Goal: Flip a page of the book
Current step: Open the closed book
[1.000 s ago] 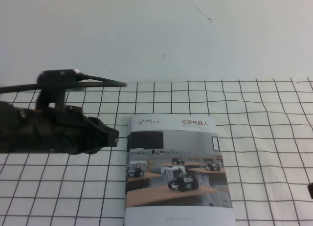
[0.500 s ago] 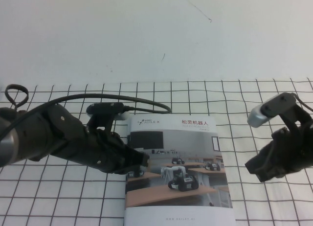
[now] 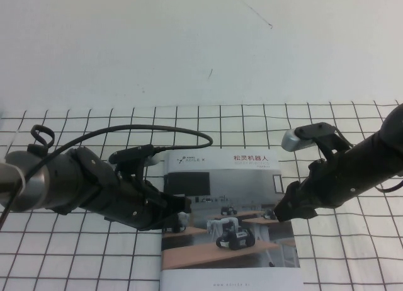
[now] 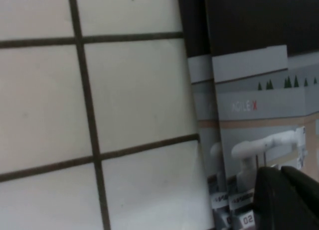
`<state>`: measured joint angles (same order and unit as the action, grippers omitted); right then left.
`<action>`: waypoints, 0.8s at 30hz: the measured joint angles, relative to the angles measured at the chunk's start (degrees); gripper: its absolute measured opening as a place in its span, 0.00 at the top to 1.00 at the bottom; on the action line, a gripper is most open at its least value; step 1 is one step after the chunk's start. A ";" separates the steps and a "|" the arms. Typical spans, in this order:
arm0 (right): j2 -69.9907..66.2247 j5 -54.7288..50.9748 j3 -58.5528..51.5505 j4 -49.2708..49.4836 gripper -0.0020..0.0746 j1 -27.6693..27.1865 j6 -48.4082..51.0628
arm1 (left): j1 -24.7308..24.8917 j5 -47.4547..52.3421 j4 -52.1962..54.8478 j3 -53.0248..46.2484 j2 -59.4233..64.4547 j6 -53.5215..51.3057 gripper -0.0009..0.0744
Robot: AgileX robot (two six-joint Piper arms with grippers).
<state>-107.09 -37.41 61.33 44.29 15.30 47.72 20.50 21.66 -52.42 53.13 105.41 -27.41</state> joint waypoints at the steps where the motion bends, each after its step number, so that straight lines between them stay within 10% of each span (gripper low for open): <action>1: -0.96 -0.02 0.43 0.10 0.38 0.00 -0.28 | 0.00 0.00 -0.31 0.10 0.14 0.00 0.99; 24: -6.02 -1.85 1.69 7.71 0.35 -0.57 -1.54 | 0.00 0.05 -1.14 0.22 0.42 0.00 0.99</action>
<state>-113.11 -39.26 63.02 52.00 14.73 46.17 20.50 21.71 -53.56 53.35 105.82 -27.41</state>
